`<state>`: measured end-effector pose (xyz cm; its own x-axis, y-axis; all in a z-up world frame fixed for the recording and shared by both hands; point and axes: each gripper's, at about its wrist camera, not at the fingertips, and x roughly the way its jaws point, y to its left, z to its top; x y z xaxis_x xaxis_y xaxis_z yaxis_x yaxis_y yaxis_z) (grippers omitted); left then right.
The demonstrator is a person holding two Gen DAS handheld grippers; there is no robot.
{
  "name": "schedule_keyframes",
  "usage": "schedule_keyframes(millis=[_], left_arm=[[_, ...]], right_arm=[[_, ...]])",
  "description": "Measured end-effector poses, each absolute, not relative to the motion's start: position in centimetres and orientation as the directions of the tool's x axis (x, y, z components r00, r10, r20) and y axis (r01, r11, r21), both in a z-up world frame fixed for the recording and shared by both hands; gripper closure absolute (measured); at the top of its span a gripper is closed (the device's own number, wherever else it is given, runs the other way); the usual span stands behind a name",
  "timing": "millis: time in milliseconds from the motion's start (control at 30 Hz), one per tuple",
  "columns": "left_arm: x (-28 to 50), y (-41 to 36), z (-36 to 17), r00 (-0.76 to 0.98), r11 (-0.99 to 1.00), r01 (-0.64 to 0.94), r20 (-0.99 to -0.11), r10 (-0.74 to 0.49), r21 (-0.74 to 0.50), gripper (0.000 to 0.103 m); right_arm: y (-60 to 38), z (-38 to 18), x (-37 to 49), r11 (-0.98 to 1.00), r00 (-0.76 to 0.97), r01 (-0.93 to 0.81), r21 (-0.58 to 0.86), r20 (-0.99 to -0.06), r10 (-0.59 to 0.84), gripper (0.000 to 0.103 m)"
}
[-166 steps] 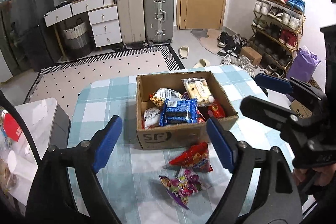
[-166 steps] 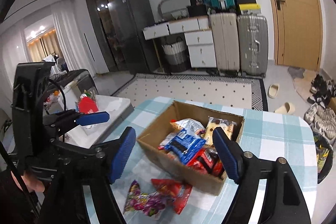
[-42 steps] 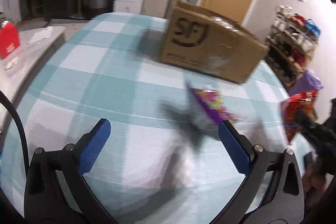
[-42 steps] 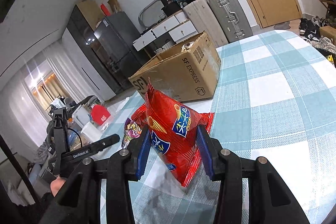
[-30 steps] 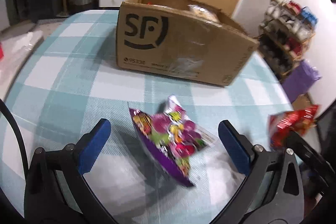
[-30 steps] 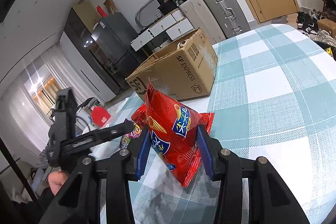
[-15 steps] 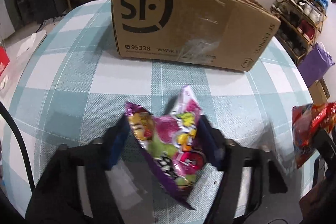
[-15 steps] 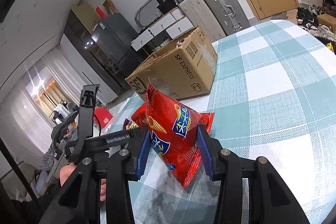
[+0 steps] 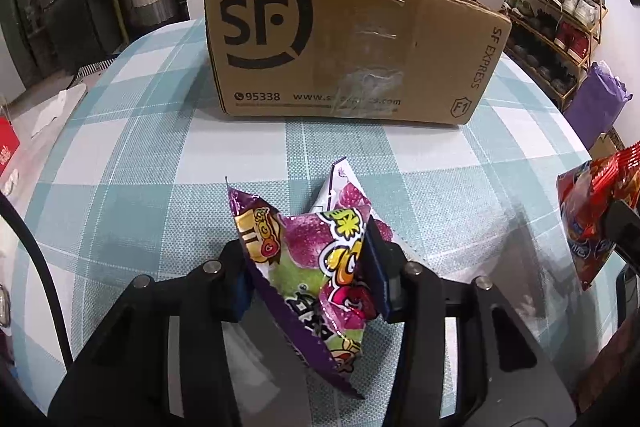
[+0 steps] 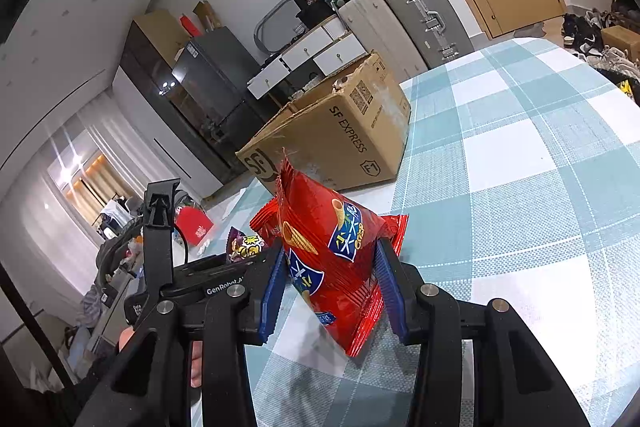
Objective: Organize snacks
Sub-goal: 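Carry both bags over the cardboard box and lower them inside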
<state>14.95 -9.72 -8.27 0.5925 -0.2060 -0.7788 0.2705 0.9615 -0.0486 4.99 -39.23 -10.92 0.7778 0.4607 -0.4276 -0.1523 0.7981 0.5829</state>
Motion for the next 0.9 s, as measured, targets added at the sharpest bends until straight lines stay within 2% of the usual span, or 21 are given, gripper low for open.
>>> schedule_keyframes(millis=[167, 367, 600, 900], left_arm=[[14.9, -9.5, -8.1, 0.585, 0.962, 0.266, -0.783, -0.212, -0.062, 0.062], [13.5, -9.6, -7.1, 0.577, 0.956, 0.284, -0.783, -0.231, -0.072, 0.068], [10.3, -9.9, -5.4, 0.588, 0.940, 0.334, -0.764, -0.267, -0.071, 0.070], [5.5, -8.5, -2.4, 0.639, 0.929, 0.362, -0.705, -0.309, -0.080, 0.070]], right_arm=[[-39.2, -10.9, 4.8, 0.800, 0.777, -0.151, 0.581, -0.431, 0.459, 0.059], [-39.1, -10.9, 5.0, 0.802, 0.779, -0.141, 0.580, -0.435, 0.452, 0.059], [-38.7, -10.4, 4.5, 0.828, 0.796, -0.134, 0.544, -0.438, 0.417, 0.059], [-36.4, -9.2, 2.7, 0.816, 0.774, -0.194, 0.544, -0.426, 0.468, 0.059]])
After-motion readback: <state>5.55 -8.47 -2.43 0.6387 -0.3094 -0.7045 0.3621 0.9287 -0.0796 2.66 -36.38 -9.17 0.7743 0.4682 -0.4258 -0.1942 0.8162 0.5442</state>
